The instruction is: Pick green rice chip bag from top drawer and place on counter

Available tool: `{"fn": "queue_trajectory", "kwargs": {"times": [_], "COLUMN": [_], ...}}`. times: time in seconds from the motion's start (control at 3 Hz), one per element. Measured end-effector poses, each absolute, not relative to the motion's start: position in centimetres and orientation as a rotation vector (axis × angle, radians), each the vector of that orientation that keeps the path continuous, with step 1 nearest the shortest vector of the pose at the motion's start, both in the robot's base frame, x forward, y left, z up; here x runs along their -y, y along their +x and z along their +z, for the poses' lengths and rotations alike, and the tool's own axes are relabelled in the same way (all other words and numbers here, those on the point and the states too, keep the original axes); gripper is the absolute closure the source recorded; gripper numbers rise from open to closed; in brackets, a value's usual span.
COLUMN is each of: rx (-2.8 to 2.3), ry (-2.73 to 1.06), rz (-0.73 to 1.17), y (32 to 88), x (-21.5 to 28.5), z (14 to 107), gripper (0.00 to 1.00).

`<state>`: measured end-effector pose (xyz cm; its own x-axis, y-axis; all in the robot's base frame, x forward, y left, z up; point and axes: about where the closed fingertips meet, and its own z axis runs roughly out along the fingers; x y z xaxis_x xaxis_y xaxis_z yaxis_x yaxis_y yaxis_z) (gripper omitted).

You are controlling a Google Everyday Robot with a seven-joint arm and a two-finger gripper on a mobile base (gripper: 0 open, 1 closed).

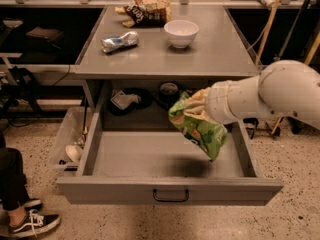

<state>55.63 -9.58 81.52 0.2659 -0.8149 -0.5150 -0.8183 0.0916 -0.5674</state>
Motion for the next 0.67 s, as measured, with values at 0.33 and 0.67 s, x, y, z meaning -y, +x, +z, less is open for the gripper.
{"fn": "queue_trajectory", "kwargs": {"times": [0.33, 0.67], "rx": [-1.395, -1.356], "ry": [-1.735, -1.752], "rz": [-0.216, -0.310], "y": [53.1, 51.8], "x": [3.9, 2.7], "z": [88.9, 92.5], "gripper": [1.00, 1.00]}}
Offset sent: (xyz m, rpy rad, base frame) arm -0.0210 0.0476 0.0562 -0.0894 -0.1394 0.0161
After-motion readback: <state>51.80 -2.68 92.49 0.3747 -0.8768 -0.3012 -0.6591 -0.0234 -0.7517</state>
